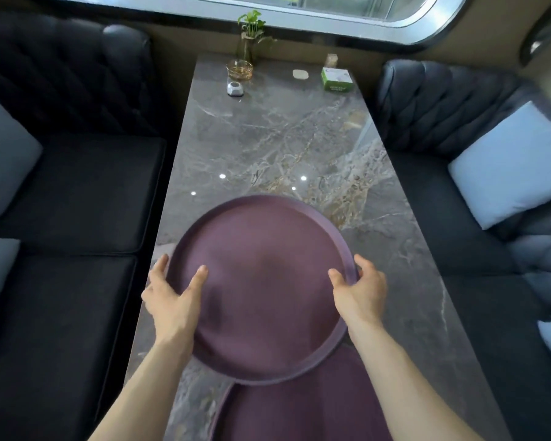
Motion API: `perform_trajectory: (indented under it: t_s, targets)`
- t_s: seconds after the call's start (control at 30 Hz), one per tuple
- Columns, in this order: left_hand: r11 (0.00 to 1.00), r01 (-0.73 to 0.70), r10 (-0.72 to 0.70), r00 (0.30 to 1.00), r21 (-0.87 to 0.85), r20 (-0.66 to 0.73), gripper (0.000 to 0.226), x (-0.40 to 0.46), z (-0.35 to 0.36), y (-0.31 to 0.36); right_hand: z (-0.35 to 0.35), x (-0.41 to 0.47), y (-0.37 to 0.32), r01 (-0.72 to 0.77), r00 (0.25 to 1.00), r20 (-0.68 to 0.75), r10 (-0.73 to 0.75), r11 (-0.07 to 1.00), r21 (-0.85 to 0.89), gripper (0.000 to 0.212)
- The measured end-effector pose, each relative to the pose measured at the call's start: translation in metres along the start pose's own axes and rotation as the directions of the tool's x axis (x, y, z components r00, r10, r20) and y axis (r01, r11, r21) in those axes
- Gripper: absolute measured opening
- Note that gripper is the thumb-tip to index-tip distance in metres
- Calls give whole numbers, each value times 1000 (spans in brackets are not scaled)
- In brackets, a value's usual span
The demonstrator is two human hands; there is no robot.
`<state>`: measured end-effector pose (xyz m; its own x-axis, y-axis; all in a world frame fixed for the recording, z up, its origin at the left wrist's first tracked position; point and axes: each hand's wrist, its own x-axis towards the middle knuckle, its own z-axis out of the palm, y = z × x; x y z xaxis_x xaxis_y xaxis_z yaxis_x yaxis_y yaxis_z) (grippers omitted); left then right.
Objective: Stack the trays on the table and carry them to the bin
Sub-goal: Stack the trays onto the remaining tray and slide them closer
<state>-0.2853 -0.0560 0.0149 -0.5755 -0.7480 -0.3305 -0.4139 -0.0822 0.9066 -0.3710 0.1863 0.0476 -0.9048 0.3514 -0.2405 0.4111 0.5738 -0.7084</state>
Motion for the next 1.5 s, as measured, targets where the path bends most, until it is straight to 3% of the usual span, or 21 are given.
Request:
perform_trajectory:
  t_s: [0.23, 0.47, 0.6, 0.8, 1.0, 1.23, 1.5]
  targets:
    - [995, 39, -51, 989, 93, 137, 86, -76, -20, -36, -73, -72, 99, -104, 975, -201, 94, 994, -37, 32]
    - [962, -12, -26, 990, 272, 135, 46, -134, -28, -79, -109, -139, 195, -261, 937, -263, 232, 962, -84, 21]
    - [920, -83, 18, 985, 384, 169, 40, -147, -30, -96, -111, -160, 225, -307, 927, -261, 269, 944, -118, 21]
    - [762, -237, 94, 961, 603, 259, 49, -149, -31, -112, -102, -166, 241, -298, 930, -272, 248, 940, -163, 25]
    - [671, -306, 161, 949, 675, 270, 46, -153, -31, -111, -98, -163, 248, -267, 936, -278, 216, 951, -158, 23]
    - [647, -250, 160, 968, 720, 193, 25, -151, -34, -105, -103, -159, 256, -262, 949, -224, 222, 950, -170, 20]
    - [635, -284, 175, 959, 719, 224, 26, -144, -37, -108, -99, -159, 256, -262, 949, -232, 213, 942, -208, 21]
